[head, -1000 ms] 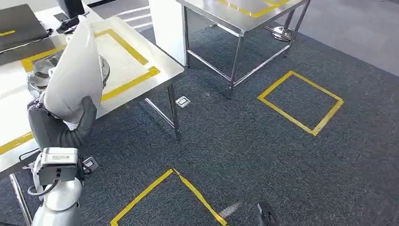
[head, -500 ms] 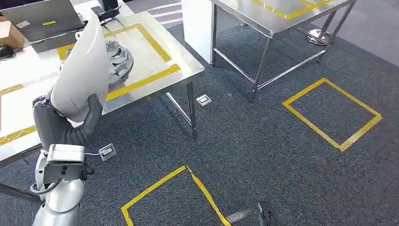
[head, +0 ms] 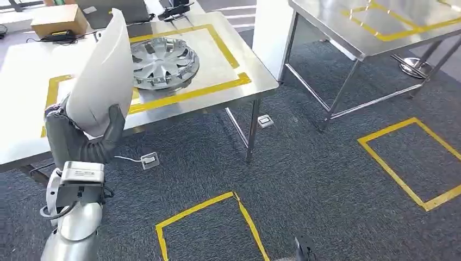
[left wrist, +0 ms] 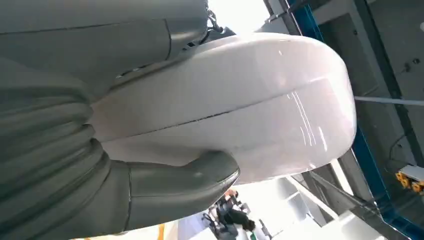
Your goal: Take the parts from the cabinet and place them on the table.
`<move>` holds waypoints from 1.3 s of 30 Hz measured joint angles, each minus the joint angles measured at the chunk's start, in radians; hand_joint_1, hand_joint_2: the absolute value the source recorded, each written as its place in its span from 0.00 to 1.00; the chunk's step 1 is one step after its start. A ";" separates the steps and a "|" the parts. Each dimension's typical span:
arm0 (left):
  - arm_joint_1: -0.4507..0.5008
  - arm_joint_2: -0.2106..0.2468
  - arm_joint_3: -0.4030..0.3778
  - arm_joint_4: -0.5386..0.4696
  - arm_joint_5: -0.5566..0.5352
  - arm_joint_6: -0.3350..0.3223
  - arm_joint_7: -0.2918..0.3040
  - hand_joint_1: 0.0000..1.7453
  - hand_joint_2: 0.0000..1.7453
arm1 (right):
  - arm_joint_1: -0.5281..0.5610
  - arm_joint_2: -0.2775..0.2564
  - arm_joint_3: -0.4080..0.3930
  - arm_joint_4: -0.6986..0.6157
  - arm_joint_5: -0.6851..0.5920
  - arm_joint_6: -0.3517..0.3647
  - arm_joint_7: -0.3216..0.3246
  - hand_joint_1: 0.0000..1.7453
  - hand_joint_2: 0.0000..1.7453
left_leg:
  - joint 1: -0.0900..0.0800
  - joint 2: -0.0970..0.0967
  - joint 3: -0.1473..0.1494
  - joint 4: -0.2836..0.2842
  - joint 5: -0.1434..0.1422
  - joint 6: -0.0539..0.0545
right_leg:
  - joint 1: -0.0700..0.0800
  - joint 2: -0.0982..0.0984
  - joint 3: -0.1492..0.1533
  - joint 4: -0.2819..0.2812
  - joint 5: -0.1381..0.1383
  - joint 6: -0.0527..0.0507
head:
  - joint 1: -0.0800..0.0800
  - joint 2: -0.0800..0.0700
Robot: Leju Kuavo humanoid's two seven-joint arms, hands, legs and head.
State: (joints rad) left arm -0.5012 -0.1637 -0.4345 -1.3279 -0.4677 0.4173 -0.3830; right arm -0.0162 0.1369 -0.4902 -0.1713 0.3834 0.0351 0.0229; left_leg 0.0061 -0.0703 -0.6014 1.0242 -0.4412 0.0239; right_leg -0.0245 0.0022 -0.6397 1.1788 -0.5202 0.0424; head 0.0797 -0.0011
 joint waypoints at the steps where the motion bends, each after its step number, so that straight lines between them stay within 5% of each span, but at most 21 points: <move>1: -0.001 0.000 0.000 0.000 0.000 0.002 0.000 1.00 1.00 | 0.000 0.000 0.000 0.000 0.001 0.000 -0.001 0.00 0.00 | 0.003 -0.011 -0.001 0.007 -0.003 -0.006 | -0.007 0.027 0.047 -0.097 0.044 0.004 | 0.000 0.000; 2: -0.001 0.000 0.000 0.000 -0.002 0.004 0.000 1.00 1.00 | 0.000 0.000 0.000 0.000 0.003 0.001 -0.003 0.00 0.00 | 0.000 -0.020 -0.007 0.010 -0.004 -0.015 | -0.013 0.079 0.063 -0.129 0.025 0.007 | 0.000 0.000; 3: -0.001 -0.001 0.000 0.000 -0.005 0.007 0.002 1.00 1.00 | 0.000 0.003 0.000 0.000 0.004 0.001 -0.004 0.00 0.00 | -0.001 -0.033 -0.018 0.017 -0.003 -0.023 | -0.010 0.086 0.062 -0.142 0.023 -0.003 | 0.000 0.000; 6: 0.000 0.000 -0.001 0.000 -0.006 0.013 0.004 1.00 1.00 | 0.001 0.003 0.000 0.000 0.004 0.000 -0.006 0.00 0.00 | 0.004 -0.061 -0.022 0.001 0.011 -0.047 | -0.004 0.055 0.061 -0.142 0.028 -0.027 | 0.001 0.000; 7: 0.001 0.002 -0.001 0.000 -0.006 0.014 0.006 1.00 1.00 | -0.001 0.008 -0.001 0.000 -0.001 -0.001 -0.007 0.00 0.00 | 0.004 -0.042 -0.030 0.007 0.007 -0.050 | -0.011 0.043 0.067 -0.149 0.033 -0.037 | 0.001 0.000; 8: 0.000 0.003 -0.001 0.000 -0.006 0.014 0.014 1.00 1.00 | -0.002 0.008 -0.005 0.000 -0.014 -0.004 -0.008 0.00 0.00 | -0.003 0.018 -0.040 0.036 -0.014 -0.052 | -0.009 0.035 0.069 -0.149 0.034 -0.046 | -0.009 0.000; 9: -0.001 0.003 -0.002 0.000 -0.006 0.015 0.016 1.00 1.00 | -0.001 0.008 -0.010 0.000 -0.022 -0.005 -0.008 0.00 0.00 | -0.003 0.046 -0.067 0.096 -0.048 -0.055 | -0.006 0.028 0.069 -0.149 0.034 -0.050 | -0.012 0.000; 11: 0.000 0.002 -0.003 0.002 -0.006 0.014 0.024 1.00 1.00 | 0.002 0.008 -0.023 0.000 -0.031 -0.007 -0.006 0.00 0.00 | -0.001 0.063 -0.143 0.260 -0.120 -0.059 | -0.001 0.009 0.069 -0.148 0.032 -0.053 | -0.012 0.000; 13: 0.001 0.003 -0.003 0.008 -0.005 0.012 0.031 1.00 1.00 | 0.004 0.008 -0.029 0.000 -0.031 -0.008 -0.005 0.00 0.00 | -0.001 0.064 -0.168 0.317 -0.121 -0.056 | 0.003 -0.004 0.069 -0.147 0.031 -0.054 | -0.012 0.000; 14: 0.001 0.002 -0.003 0.010 -0.005 0.011 0.034 1.00 1.00 | 0.003 0.008 -0.031 0.000 -0.032 -0.008 -0.005 0.00 0.00 | -0.001 0.064 -0.143 0.271 -0.090 -0.052 | 0.005 -0.007 0.070 -0.147 0.031 -0.054 | -0.012 0.000; 16: 0.000 0.002 -0.003 0.012 -0.005 0.011 0.036 1.00 1.00 | 0.000 0.010 -0.038 0.000 -0.032 -0.006 -0.005 0.00 0.00 | -0.004 0.065 -0.044 0.089 -0.007 -0.037 | 0.009 -0.010 0.074 -0.147 0.027 -0.054 | -0.012 0.000; 17: -0.002 0.002 -0.003 0.012 -0.005 0.011 0.036 1.00 1.00 | 0.000 0.012 -0.042 0.000 -0.031 -0.005 -0.006 0.00 0.00 | -0.011 0.069 -0.008 0.018 -0.014 -0.024 | 0.008 -0.012 0.075 -0.148 0.026 -0.052 | -0.011 0.000; 21: -0.005 0.000 -0.002 0.015 -0.005 0.010 0.039 1.00 1.00 | 0.001 0.014 -0.050 0.000 -0.030 -0.001 -0.008 0.00 0.00 | -0.017 0.066 0.000 -0.010 -0.019 -0.003 | 0.010 -0.016 0.078 -0.143 0.048 -0.020 | -0.010 0.000; 23: -0.006 -0.003 -0.002 0.018 -0.005 0.010 0.037 1.00 1.00 | 0.000 0.015 -0.050 0.000 -0.030 0.000 -0.008 0.00 0.00 | -0.009 0.065 0.030 -0.022 -0.016 0.007 | 0.007 -0.013 0.072 -0.120 0.026 -0.015 | -0.007 0.000; 27: -0.005 -0.006 -0.002 0.024 -0.005 0.010 0.037 1.00 1.00 | 0.001 0.015 -0.050 0.000 -0.027 0.000 -0.009 0.00 0.00 | -0.007 0.063 0.032 -0.020 -0.022 0.013 | 0.006 -0.007 -0.077 0.137 -0.087 0.005 | -0.003 0.000; 29: -0.003 -0.006 -0.002 0.029 -0.005 0.010 0.038 1.00 1.00 | 0.005 0.015 -0.050 -0.001 -0.026 0.000 -0.010 0.00 0.00 | -0.004 0.058 0.038 -0.018 -0.028 0.008 | 0.001 -0.007 -0.089 0.112 -0.043 0.011 | -0.003 0.000; 32: -0.004 -0.006 -0.002 0.029 -0.006 0.010 0.037 1.00 1.00 | 0.005 0.015 -0.050 -0.001 -0.024 0.002 -0.015 0.00 0.00 | 0.003 0.055 0.055 -0.007 -0.052 -0.010 | -0.011 -0.007 0.009 -0.139 0.102 0.019 | -0.003 0.000; 33: -0.004 -0.006 -0.002 0.029 -0.006 0.010 0.037 1.00 1.00 | 0.005 0.016 -0.050 0.000 -0.024 0.004 -0.017 0.00 0.00 | -0.001 0.053 0.055 -0.001 -0.056 -0.017 | -0.001 -0.005 0.010 -0.149 0.057 0.014 | -0.003 0.000; 34: -0.004 -0.007 -0.002 0.030 -0.006 0.010 0.038 1.00 1.00 | 0.003 0.016 -0.051 0.000 -0.024 0.007 -0.019 0.00 0.00 | -0.003 0.051 0.049 -0.003 -0.060 -0.025 | 0.001 -0.006 0.014 -0.144 0.049 -0.010 | -0.002 0.000; 37: -0.003 -0.006 -0.002 0.031 -0.007 0.010 0.038 1.00 1.00 | 0.008 0.016 -0.051 0.000 -0.024 0.011 -0.022 0.00 0.00 | -0.004 0.050 0.063 0.003 -0.066 -0.043 | -0.002 -0.004 0.028 -0.144 0.064 -0.037 | -0.002 0.000; 39: -0.006 -0.005 -0.002 0.030 -0.008 0.010 0.036 1.00 1.00 | 0.008 0.017 -0.052 0.000 -0.024 0.013 -0.024 0.00 0.00 | -0.001 0.061 0.023 0.080 -0.071 -0.047 | -0.003 -0.005 0.043 -0.149 0.057 -0.050 | -0.005 0.000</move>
State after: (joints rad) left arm -0.5069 -0.1690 -0.4368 -1.2982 -0.4761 0.4269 -0.3472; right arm -0.0087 0.1537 -0.5425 -0.1717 0.3593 0.0477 -0.0008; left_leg 0.0049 -0.0092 -0.5782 1.1038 -0.5117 -0.0232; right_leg -0.0271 -0.0024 -0.5970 1.0300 -0.4630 -0.0078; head 0.0744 -0.0012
